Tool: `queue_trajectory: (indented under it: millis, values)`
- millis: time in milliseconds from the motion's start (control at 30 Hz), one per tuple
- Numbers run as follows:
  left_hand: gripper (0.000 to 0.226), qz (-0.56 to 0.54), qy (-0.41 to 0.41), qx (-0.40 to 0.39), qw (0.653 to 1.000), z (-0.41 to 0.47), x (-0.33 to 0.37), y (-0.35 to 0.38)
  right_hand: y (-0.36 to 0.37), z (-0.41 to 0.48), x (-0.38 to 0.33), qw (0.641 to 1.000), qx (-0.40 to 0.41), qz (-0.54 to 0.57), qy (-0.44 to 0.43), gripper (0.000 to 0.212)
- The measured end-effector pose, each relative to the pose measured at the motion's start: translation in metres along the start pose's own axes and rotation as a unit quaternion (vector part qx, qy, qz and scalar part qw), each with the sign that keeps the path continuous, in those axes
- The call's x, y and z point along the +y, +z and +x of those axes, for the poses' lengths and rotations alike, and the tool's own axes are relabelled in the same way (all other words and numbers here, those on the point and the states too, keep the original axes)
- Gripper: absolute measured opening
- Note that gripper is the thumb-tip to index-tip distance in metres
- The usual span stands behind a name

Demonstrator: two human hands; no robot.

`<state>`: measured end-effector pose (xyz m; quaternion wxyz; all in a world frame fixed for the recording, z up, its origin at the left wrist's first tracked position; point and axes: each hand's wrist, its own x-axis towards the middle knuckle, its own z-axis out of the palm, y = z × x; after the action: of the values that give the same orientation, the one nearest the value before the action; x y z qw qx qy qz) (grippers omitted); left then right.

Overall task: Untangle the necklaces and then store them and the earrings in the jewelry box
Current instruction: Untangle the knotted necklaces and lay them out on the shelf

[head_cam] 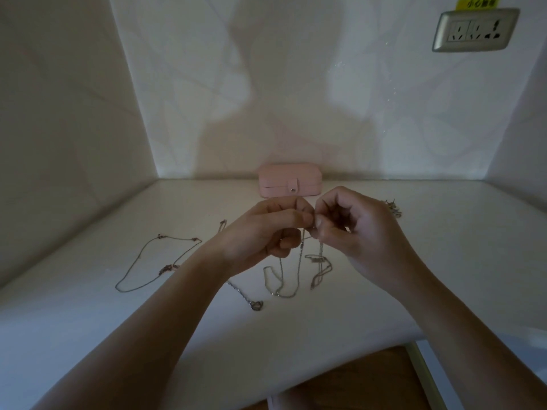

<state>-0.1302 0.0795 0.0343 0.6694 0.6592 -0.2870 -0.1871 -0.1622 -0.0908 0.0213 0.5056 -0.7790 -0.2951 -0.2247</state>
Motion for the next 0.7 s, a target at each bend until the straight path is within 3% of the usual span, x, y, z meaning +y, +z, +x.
queue_trajectory:
  millis: [167,433,567,700]
  values:
    - [0.017,-0.017,0.024,0.033,0.999,-0.002,0.004,-0.005,-0.003,0.003,0.006,0.999,0.013,0.043,0.029,0.009]
    - [0.003,0.108,0.054,0.125,0.985,-0.002,0.001,0.006,-0.004,0.008,0.008,0.998,0.041,0.008,0.057,0.014]
    - [0.016,0.166,0.083,0.172,0.967,-0.001,-0.001,0.011,-0.005,0.007,0.007,0.997,0.031,-0.037,0.061,0.014]
    - [0.015,0.229,0.120,0.207,0.944,-0.003,-0.001,0.015,-0.007,0.006,0.008,0.997,0.027,-0.040,0.064,0.016]
